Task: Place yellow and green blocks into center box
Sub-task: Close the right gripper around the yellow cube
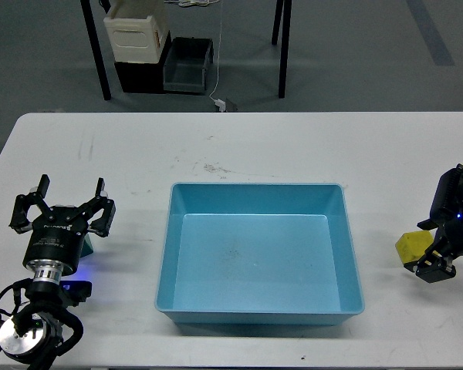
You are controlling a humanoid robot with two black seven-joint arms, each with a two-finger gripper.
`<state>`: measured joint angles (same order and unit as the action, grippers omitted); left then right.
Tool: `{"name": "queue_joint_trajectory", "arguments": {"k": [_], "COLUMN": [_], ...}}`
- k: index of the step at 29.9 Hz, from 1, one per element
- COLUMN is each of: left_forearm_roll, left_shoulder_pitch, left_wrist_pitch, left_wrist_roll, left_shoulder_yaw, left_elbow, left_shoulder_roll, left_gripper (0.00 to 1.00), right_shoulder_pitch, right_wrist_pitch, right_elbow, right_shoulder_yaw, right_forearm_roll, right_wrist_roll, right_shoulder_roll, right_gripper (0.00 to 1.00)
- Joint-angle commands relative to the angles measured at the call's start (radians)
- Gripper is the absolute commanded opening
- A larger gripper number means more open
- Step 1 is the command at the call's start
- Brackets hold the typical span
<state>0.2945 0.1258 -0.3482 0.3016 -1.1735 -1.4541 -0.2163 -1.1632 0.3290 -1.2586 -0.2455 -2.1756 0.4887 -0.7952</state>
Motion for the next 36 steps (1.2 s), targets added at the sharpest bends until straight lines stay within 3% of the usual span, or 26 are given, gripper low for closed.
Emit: {"name": "queue_joint_trajectory", "arguments": {"k": [1, 14, 32, 36], "left_forearm_roll": [0.000, 0.000, 0.000, 0.000], "left_shoulder_pitch": [0.000, 0.000, 0.000, -0.002], "left_wrist_pitch": [0.000, 0.000, 0.002, 0.002], "left_wrist_roll": [-0.001, 0.001, 0.001, 0.001], "left_shoulder_yaw": [-0.002, 0.000, -0.002, -0.002], "left_elbow": [0.000, 0.009, 0.015, 0.015], "left_shoulder_roll": [0.000, 0.000, 0.000, 0.000], "left_gripper": [1.00, 1.00, 1.00, 1.00], "right_shoulder_pitch": [0.002, 0.004, 0.019, 0.017], "right_wrist_pitch": [-0.001, -0.001, -0.001, -0.002], "right_elbow": [-0.001, -0.054, -0.028, -0.021], "right_shoulder_yaw": [0.000, 0.002, 0.011, 0.009], "right_forearm_roll": [0.000, 0.005, 0.013, 0.037], "right_wrist_roll": [0.000, 0.000, 0.000, 0.000], "right_shoulder_roll": [-0.002, -0.064, -0.041, -0.010], "right_gripper": [0.94, 0.93, 0.93, 0.89]}}
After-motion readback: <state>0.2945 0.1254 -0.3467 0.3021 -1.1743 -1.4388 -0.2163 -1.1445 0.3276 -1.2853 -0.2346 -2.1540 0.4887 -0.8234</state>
